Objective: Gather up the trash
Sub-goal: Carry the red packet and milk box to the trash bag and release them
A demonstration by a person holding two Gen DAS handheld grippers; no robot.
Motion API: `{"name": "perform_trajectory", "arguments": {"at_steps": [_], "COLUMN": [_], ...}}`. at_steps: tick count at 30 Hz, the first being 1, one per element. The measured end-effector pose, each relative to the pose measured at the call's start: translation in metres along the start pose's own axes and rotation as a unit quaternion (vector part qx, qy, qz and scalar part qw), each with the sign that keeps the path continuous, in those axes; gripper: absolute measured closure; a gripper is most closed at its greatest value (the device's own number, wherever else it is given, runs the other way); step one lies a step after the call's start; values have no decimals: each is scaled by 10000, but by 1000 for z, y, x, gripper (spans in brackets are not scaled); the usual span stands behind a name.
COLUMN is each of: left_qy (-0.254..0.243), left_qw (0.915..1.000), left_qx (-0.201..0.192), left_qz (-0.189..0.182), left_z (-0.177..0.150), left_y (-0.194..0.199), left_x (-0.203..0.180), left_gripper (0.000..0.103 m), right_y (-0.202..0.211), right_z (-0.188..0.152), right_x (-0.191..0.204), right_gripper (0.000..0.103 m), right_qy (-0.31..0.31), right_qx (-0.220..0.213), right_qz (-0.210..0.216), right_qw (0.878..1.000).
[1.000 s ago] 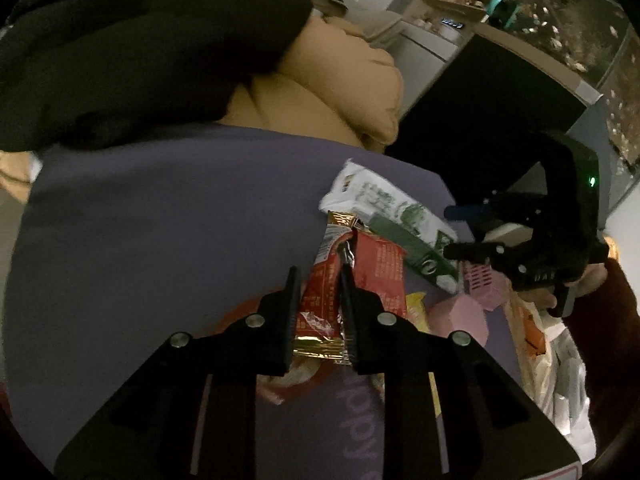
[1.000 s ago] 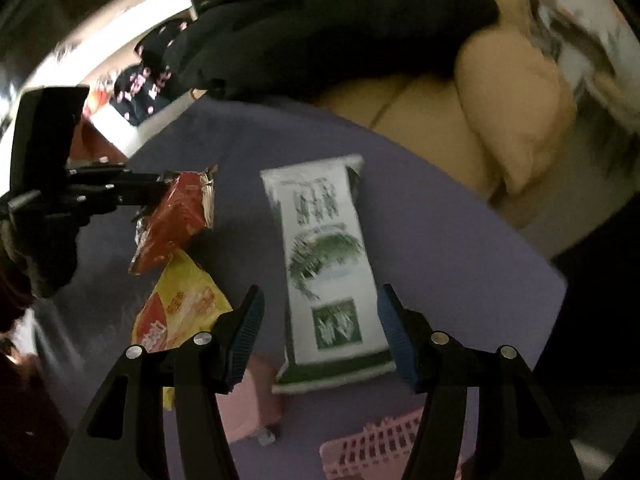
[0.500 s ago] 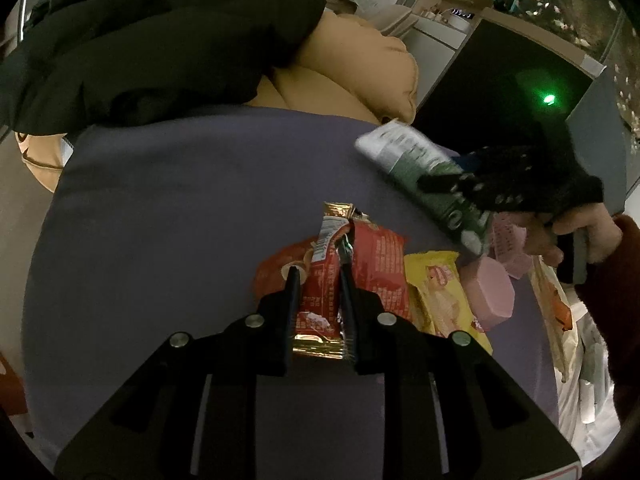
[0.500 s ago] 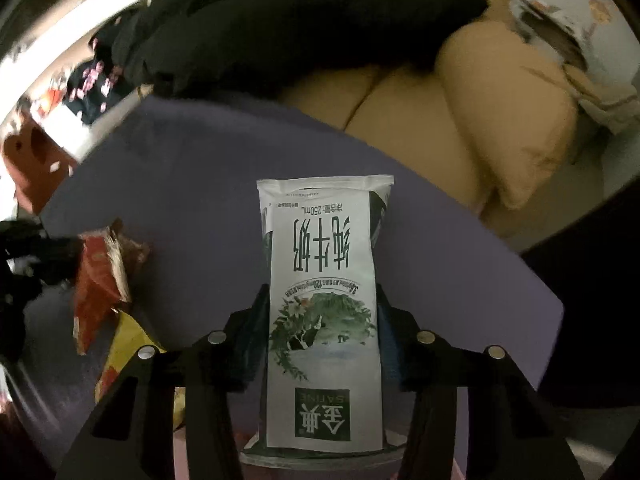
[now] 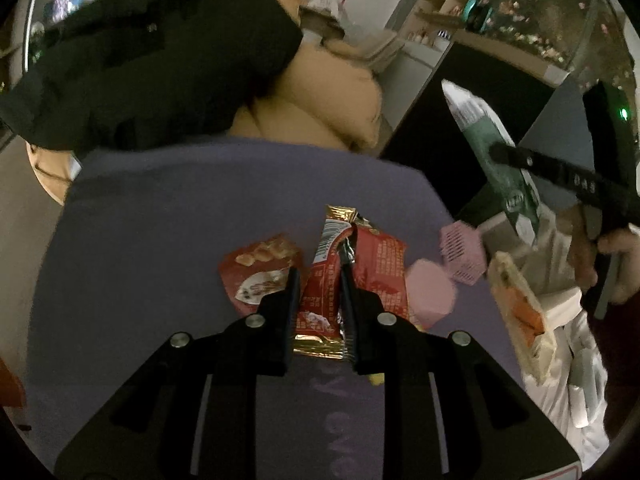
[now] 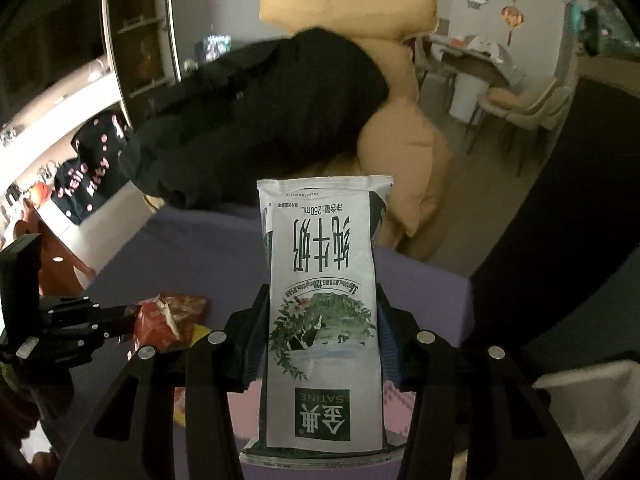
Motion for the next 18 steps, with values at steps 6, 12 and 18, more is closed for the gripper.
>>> {"name": "perform_trajectory", "arguments": {"at_steps": [6,12,18], "left_qy": [10,-179,-461], "left_qw": [9994,9993,9982], "left_qx": [-308,-294,-242], "left_qz": [136,122,-285], "left_z": [19,31,45], "left_y": [28,34,17], "left_x": [-31,-83,-164], "left_gripper": [84,84,84], "right_y": [61,121,180], "right_z": [-17,-42,-58], "right_x": [0,-38,-96], "right_gripper": [57,57,57], "right_qy": [121,81,-197], "right_qx": [-344,-700,-1117], "right_qz": [2,-143,-457], "right_qw": [9993,9974,9925]}}
Point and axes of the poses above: each gripper's, at about its wrist camera, not at the fingertips, and y roughly against the way its jaws point, x to its left, z to its top, the point moved 9 cm from there along -y, roughly the way its jaws point, and after that the axes turned 15 degrees about -y, right-handed, at the moved point
